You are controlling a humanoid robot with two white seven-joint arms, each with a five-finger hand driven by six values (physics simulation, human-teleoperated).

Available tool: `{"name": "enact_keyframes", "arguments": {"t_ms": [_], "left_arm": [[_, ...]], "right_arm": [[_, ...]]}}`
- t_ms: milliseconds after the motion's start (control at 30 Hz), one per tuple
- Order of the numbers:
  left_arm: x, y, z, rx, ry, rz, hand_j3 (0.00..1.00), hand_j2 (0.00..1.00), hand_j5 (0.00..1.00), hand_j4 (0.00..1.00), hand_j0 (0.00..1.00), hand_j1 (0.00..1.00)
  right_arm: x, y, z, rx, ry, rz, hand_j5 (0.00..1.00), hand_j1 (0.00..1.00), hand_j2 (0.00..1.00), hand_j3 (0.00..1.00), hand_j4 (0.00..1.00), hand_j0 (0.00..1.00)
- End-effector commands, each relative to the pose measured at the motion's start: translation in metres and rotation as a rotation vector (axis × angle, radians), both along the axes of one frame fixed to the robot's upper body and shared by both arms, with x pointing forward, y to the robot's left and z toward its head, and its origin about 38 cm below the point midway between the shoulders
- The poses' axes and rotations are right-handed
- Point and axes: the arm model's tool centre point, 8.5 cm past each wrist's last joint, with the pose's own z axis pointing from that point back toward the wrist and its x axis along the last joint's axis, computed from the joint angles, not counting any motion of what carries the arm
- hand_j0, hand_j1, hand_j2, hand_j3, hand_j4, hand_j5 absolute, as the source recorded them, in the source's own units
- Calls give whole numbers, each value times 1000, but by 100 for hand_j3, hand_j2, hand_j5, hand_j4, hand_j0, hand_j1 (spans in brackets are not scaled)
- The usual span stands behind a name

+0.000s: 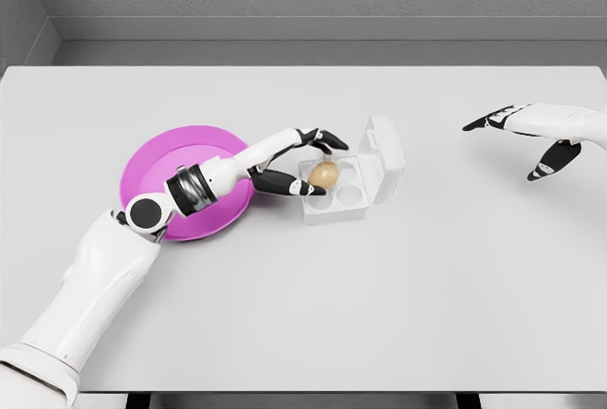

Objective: Pack egg into the box and close the box lid

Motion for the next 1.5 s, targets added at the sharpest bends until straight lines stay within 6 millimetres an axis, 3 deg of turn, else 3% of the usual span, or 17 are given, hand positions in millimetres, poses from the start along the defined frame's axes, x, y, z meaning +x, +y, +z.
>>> {"name": "enact_keyframes", "arguments": {"t_ms": [0,233,333,400,433,533,600,733,800,900,1033,1467], "left_arm": [[1,0,2,-8,1,2,84,84,84,84,84,84],[3,9,3,-22,1,29,84,84,84,84,84,84],[9,16,17,-72,-14,51,84,84,84,84,84,84],[9,24,24,-75,-32,49,100,100,100,100,100,100],[6,32,41,-59,-86,32,100,100,100,100,100,100],[-6,86,87,35,-209,16,100,100,100,100,100,100],[-21,135,116,180,-286,24,100,100,100,100,100,100],[-35,182,121,361,-270,36,100,100,100,100,100,100],[-40,185,109,390,-237,22,100,100,100,100,100,100],[-40,185,107,394,-233,19,100,100,100,100,100,100],[-40,184,107,392,-233,19,100,100,100,100,100,100],[-39,182,106,389,-234,18,100,100,100,100,100,100]], "right_arm": [[0,0,1,7,-1,-4,100,100,100,100,100,100],[0,0,1,6,-1,-2,100,100,100,100,100,100],[0,1,1,6,-2,0,100,100,100,100,100,100],[0,1,1,6,-2,0,100,100,100,100,100,100],[1,1,3,7,-6,1,100,100,100,100,100,100],[1,3,2,10,-6,4,100,100,100,100,100,100],[1,18,9,21,-28,46,100,100,100,100,100,100],[-4,22,-4,22,0,57,100,100,100,100,100,100],[-6,25,-7,24,5,66,100,100,100,100,100,100],[-2,49,-14,60,7,104,100,100,100,100,100,100],[-3,63,-13,73,-1,139,100,100,100,100,100,100],[-14,89,-6,65,-18,236,100,100,100,100,100,100]]}}
